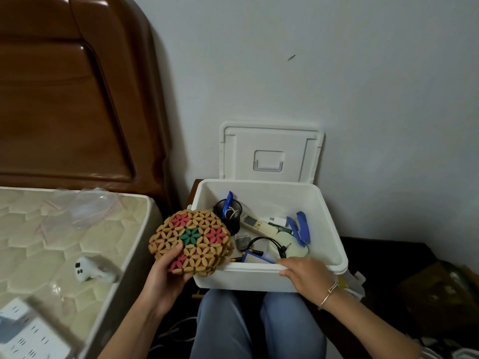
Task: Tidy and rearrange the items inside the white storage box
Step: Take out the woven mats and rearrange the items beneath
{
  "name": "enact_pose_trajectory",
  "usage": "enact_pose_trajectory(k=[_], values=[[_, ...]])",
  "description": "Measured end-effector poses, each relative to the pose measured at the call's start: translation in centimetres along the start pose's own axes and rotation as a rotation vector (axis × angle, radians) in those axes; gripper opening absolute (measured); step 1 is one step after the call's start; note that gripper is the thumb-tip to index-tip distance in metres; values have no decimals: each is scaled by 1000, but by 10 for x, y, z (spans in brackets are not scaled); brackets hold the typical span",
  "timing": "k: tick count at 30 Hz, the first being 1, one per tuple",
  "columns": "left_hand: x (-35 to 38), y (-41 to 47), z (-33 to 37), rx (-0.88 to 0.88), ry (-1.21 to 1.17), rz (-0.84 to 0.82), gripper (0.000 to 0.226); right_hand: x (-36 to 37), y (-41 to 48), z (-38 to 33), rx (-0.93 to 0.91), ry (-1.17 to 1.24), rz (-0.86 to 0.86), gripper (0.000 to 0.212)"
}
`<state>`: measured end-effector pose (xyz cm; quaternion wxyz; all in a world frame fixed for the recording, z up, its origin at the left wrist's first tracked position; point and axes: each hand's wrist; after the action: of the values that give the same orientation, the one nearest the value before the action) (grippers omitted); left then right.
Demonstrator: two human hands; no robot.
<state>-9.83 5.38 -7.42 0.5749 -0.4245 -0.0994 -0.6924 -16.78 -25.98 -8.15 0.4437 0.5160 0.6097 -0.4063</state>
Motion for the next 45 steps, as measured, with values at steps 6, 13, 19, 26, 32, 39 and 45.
enact_pose_trajectory(k=[6,13,19,26,32,39,45], values=[[10,24,2,30,17,4,50,-8,25,8,3,-41,0,28],[19,56,13,74,58,6,52,-15,56,14,6,-38,12,29],[25,83,21,61,57,-18,52,-16,80,26,25,-18,34,28],[32,110,28,59,33,4,49,-16,105,35,52,1,71,28],[39,128,35,64,52,32,45,-17,121,39,57,17,93,27],[42,141,38,82,83,65,37,-18,133,40,63,5,94,27],[54,137,35,121,100,113,42,-22,135,38,91,33,65,29]])
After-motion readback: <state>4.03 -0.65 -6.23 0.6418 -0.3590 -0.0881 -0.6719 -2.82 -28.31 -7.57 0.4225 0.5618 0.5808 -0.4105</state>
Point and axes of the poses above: each hand's wrist, its own y-axis towards the middle knuckle, its own x-axis out of the palm, z = x × y, and after that the axes turned 1 degree about -x, right-handed
